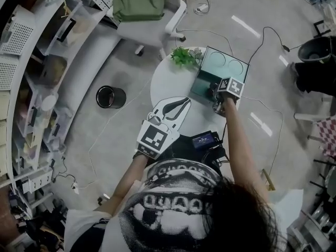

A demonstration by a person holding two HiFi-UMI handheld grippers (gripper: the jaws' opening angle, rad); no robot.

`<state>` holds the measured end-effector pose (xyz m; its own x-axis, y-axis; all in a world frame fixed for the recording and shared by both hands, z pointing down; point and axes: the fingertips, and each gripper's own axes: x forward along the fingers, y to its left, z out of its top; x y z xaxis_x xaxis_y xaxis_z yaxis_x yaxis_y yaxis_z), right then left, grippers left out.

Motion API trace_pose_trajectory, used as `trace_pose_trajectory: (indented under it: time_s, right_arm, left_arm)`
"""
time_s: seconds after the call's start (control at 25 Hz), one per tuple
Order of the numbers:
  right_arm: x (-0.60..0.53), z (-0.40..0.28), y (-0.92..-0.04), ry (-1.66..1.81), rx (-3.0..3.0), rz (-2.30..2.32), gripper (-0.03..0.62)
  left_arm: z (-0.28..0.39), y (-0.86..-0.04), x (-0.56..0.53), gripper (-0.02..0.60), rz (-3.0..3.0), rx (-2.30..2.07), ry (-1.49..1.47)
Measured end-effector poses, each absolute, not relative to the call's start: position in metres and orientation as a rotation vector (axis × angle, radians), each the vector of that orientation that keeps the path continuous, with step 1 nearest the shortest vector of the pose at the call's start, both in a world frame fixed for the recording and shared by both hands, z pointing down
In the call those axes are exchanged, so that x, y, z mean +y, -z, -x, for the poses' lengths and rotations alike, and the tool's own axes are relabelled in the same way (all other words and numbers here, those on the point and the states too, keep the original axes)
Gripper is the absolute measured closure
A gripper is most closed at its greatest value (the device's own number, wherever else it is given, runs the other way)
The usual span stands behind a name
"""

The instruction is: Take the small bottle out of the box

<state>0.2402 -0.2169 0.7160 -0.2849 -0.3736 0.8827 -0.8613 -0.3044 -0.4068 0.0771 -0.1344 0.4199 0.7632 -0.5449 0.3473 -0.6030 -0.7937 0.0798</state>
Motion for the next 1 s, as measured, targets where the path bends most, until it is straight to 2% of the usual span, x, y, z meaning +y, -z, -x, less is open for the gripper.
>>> trace_pose_trajectory:
  time_s: [0.16, 0.44, 0.64, 1.0]
  right_arm:
    - [-0.214, -0.236, -0.722, -1.642, -1.458, -1.513, 0.296]
    - [-0.220, -0.230, -0.728, -1.561, -1.451, -1.507, 0.275]
    - [-0.219, -0.230, -0.727, -1.467, -1.441, -1.501, 0.319]
    - [-0.203, -0.223, -0.724, -1.793, -1.512, -1.498, 0.344]
  left_arm:
    - [-0.068, -0.425, -0.135, 0.560, -2.768, -0.940, -0.534]
    - [-0.063, -0.426, -0.134, 0.560, -2.730, -0.967, -0.474]
    - [-0.057, -0.430, -0.126, 0.560, -2.710, -0.974, -0.480]
    - [-0.027, -0.432, -0.120, 0.560, -2.674, -1.045, -0.480]
